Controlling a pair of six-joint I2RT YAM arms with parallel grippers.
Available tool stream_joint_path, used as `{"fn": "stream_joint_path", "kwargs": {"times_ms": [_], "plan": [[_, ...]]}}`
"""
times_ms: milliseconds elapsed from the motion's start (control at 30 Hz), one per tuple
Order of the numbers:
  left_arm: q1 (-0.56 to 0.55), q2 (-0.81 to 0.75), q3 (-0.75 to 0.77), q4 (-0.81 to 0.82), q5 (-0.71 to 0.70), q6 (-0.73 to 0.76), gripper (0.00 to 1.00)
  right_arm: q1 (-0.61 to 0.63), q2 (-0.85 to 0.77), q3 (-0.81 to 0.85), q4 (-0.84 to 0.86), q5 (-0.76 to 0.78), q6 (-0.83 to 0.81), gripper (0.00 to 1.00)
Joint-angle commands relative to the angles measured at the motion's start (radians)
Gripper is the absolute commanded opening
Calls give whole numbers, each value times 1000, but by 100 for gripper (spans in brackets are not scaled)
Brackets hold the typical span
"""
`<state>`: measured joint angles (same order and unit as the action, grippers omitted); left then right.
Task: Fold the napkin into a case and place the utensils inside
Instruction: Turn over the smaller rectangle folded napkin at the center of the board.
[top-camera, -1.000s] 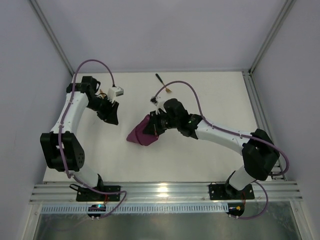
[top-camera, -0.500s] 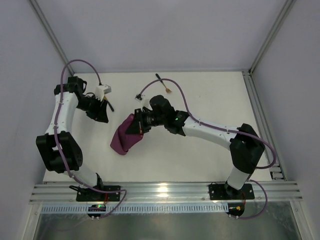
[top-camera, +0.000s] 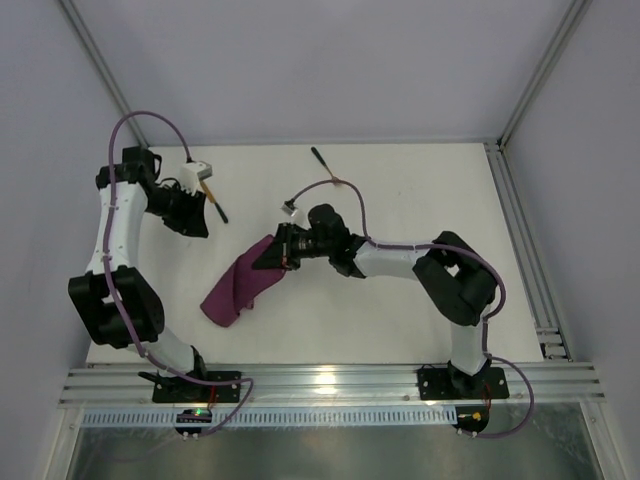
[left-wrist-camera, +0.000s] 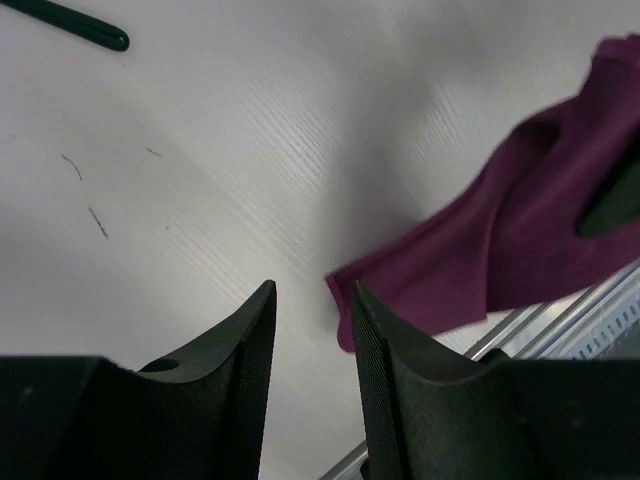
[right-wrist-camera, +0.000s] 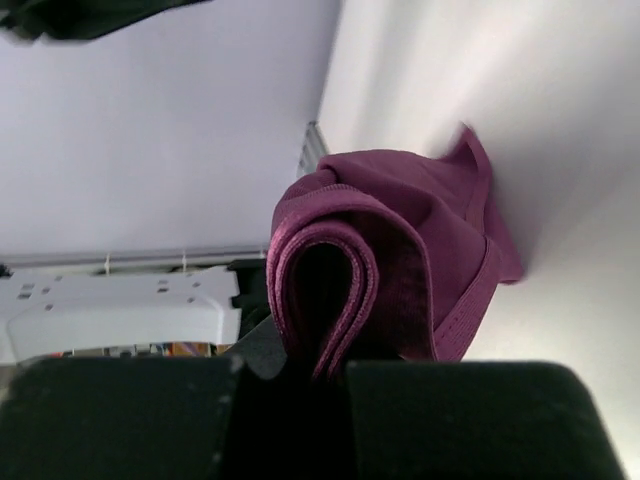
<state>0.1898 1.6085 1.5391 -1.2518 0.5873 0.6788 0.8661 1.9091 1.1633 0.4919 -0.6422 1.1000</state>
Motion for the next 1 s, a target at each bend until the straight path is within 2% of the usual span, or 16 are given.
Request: {"fn": "stream_joint_path", "kwargs": {"times_ms": [0, 100, 300, 433, 467, 500, 600, 667, 733, 867, 967], "plan": [[0, 24, 38, 26, 17, -59, 37, -93, 21, -91, 155, 24, 83, 4], [-45, 51, 9, 83, -36, -96, 37, -189, 51, -149, 149, 39, 49, 4], [-194, 60, -100, 172, -104, -136, 37, -260, 117, -209, 143, 7, -21, 4], [-286, 62, -166, 221, -147, -160, 37, -288, 81, -226, 13, 35, -133, 4], [-302, 62, -178, 229, -161, -163, 37, -289, 80, -228, -12, 44, -156, 5], [-315, 62, -203, 238, -181, -166, 37, -289, 67, -228, -38, 52, -205, 11], [-351, 59, -229, 278, -198, -179, 37, -291, 33, -217, -140, 75, -284, 17], [-351, 56, -235, 299, -182, -170, 39, -289, 15, -231, -139, 78, -305, 11], [-351, 48, -237, 299, -95, -124, 45, -291, -13, -257, -73, 70, -328, 4], [-354, 77, -240, 282, 17, 34, 51, -291, -38, -249, -44, 33, -390, 4], [-363, 125, -231, 275, 28, 42, 55, -289, -47, -248, -26, 13, -431, 4]]}}
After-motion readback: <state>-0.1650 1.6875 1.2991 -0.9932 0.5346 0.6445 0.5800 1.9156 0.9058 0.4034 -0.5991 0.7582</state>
